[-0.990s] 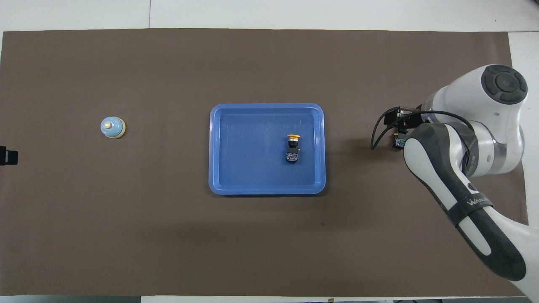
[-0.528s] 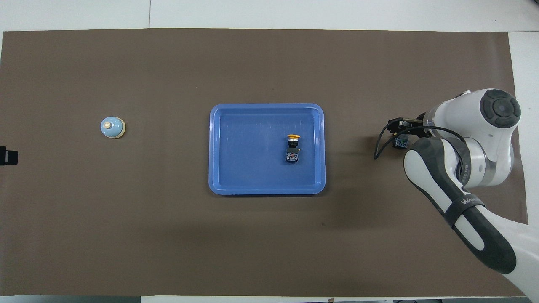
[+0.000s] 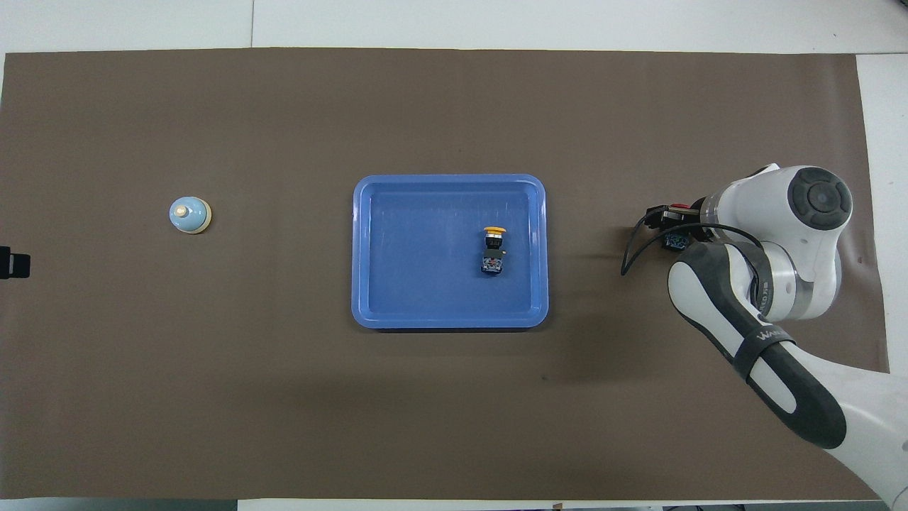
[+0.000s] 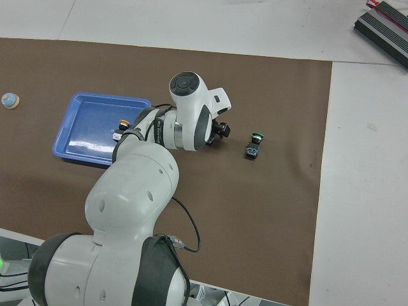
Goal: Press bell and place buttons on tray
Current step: 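Move the right gripper back and grasp the red button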
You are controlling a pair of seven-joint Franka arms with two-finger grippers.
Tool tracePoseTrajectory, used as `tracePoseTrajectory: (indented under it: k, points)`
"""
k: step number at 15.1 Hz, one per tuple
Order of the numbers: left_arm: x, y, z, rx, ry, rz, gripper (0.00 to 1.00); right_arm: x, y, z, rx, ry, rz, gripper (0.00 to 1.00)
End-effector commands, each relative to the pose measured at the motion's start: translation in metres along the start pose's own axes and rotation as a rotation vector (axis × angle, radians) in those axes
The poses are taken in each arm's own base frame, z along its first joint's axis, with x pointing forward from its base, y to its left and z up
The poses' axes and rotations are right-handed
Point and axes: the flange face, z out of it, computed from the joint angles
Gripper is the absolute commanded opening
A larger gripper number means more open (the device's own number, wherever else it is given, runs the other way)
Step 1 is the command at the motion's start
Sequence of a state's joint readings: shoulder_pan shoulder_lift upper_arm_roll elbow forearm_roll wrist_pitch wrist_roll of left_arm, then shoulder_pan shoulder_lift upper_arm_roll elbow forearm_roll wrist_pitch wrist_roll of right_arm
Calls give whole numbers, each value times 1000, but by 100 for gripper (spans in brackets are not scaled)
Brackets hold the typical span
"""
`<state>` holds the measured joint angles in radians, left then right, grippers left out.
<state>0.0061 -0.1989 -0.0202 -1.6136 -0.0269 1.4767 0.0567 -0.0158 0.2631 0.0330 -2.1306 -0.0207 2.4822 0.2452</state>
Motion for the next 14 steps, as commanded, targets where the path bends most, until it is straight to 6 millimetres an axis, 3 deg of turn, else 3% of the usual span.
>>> tracePoseTrajectory:
  k: [1,2,3,7,9,12,14]
  points:
    - [-4,0,0,-13,-4,1,100,-5,1,1,1,10,-23,36]
    - [-4,0,0,-14,-4,1,100,-6,1,2,0,5,-23,5]
    - [-4,0,0,-14,-4,1,100,-7,-1,2,0,5,-28,0]
    - [-3,0,1,-14,-6,1,100,-4,-6,-2,1,5,-35,0]
    - [-4,-1,0,-14,-4,0,100,3,-12,-17,-4,-8,-43,0]
    - [-4,0,0,-14,-4,1,100,21,-54,-67,-11,-59,-70,0]
    - [-4,-1,0,-14,-4,0,100,26,-98,-106,-9,-84,-51,0]
